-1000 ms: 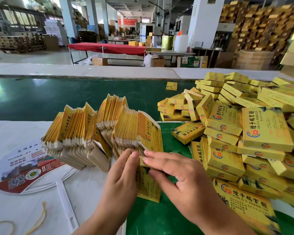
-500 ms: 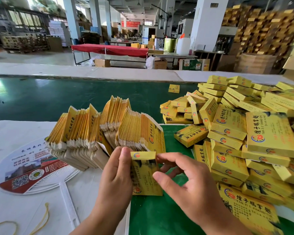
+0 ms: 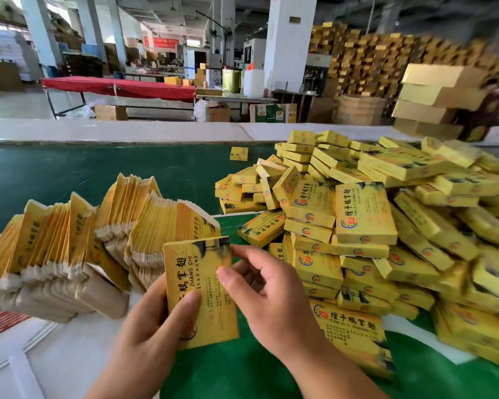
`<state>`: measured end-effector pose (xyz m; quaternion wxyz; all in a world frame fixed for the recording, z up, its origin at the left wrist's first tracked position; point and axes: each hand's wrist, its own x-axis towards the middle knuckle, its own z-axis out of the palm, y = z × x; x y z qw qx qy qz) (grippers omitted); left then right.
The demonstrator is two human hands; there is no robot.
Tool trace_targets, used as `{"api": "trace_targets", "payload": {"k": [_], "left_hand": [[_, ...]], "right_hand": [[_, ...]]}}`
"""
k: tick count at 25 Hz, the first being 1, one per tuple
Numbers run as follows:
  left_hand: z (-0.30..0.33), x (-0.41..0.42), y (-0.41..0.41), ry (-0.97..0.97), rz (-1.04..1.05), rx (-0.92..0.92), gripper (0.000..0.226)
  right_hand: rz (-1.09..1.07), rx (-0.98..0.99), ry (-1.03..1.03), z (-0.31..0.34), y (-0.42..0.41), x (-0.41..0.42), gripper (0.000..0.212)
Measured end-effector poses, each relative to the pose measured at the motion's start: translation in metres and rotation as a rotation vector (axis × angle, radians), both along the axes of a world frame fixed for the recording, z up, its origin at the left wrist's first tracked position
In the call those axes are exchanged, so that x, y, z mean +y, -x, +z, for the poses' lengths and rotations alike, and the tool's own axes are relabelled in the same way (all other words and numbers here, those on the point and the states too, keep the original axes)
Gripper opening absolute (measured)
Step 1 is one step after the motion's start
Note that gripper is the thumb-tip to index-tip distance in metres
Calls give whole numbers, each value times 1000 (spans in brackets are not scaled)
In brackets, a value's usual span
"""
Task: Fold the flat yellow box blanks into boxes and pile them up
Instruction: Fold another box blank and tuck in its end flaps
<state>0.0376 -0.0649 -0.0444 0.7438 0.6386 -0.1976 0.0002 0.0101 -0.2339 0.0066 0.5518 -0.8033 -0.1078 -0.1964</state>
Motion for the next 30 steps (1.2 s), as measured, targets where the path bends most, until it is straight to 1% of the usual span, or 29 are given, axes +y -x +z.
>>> {"api": "trace_targets", "payload": {"k": [1,3,4,6,9,11,13,15,16,17,18,19,22,24,26,29,30], "left_hand": [[1,-1,0,37,-1,-12,25],[-2,1,0,81,-5,1,53],[-3,2,-2,78,0,11,59],[-3,3,-6,49,-16,15,58],[-6,3,-12,12,15,24,64],[-8,4,-14,-25,35,3,65],[-8,4,-12,-69,11,-19,65],[-6,2,-10,-121,-11,-38,66],[-5,2,-9,-139,-15,-55,67],[-4,2,-7,-147,-23,-65,67],[-4,2,-6,-150,-32,-72,66],[-2,2,-5,-154,-46,-70,62],[-3,2,-4,-159,-51,-77,38],[-3,3,-4,-161,-59,-69,35],[-1,1,-2,-160,-63,-61,35],[1,3,-3,-166,-72,-55,48],[2,3,-3,-173,-69,-66,50]], "right_hand": [[5,0,72,1,2,0,23],[10,-19,232,2,15,2,28],[-13,-17,276,2,24,-1,33],[-87,25,269,5,46,-21,44],[-235,176,202,15,79,-75,43],[-366,267,220,23,93,-109,37],[-466,323,313,19,95,-126,25],[-547,328,467,8,94,-134,21],[-578,304,565,2,93,-136,24],[-607,254,667,-2,93,-136,34],[-634,200,744,-4,93,-137,45],[-656,132,785,-6,94,-138,51],[-627,-22,817,-16,104,-134,52],[-525,-20,910,-25,108,-127,57],[-459,31,1009,-28,109,-126,59],[-458,31,1080,-26,102,-125,48],[-441,33,1087,-24,101,-123,48]]}}
